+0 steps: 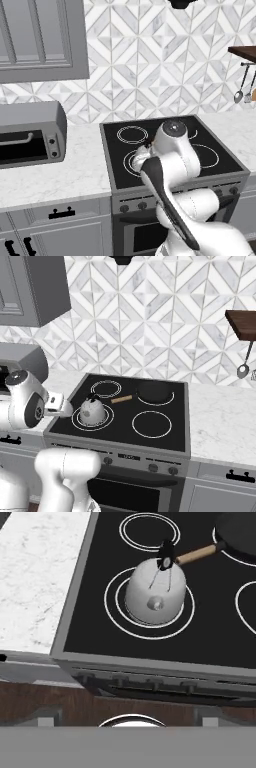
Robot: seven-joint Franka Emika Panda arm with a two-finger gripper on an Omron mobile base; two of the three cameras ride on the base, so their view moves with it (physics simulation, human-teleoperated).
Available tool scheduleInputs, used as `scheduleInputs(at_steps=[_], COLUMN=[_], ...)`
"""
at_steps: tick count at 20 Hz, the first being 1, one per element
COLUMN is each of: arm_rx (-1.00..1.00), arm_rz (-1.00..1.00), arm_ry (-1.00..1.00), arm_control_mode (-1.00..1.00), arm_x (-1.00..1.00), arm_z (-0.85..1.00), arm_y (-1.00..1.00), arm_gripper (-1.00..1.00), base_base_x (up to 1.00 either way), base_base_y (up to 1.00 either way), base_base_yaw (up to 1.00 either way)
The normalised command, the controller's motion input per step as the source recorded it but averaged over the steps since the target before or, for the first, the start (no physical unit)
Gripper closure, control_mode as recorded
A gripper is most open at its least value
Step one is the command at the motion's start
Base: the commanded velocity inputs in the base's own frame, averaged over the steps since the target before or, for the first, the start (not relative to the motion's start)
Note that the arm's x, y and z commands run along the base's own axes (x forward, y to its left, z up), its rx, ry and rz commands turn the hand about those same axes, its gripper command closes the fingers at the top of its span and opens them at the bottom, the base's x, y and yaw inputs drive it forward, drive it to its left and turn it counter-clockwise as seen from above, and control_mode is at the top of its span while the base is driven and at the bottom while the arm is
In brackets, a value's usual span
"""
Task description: Pick the kettle from the counter and place it on a stove burner. Then turn the burner on.
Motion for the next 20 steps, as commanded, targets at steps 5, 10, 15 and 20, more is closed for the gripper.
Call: scheduleInputs(at_steps=[5,10,15,20], arm_rx=[-0.25,-0.30,-0.19,0.02], arm_rz=[0.36,0.38,0.16,-0.03], arm_ry=[0.00,0.00,-0.22,-0.50], arm_control_mode=[-1.00,-1.00,-1.00,-1.00], arm_x=[-1.00,-0.89,-0.22,0.00], arm_z=[-0.60,-0.99,-0.82,-0.31], arm_y=[1.00,0.99,0.34,-0.08], arm_gripper=[-1.00,-1.00,-1.00,-1.00], base_base_x=[0.00,0.00,0.00,0.00], base_base_y=[0.00,0.00,0.00,0.00], base_base_yaw=[0.00,0.00,0.00,0.00])
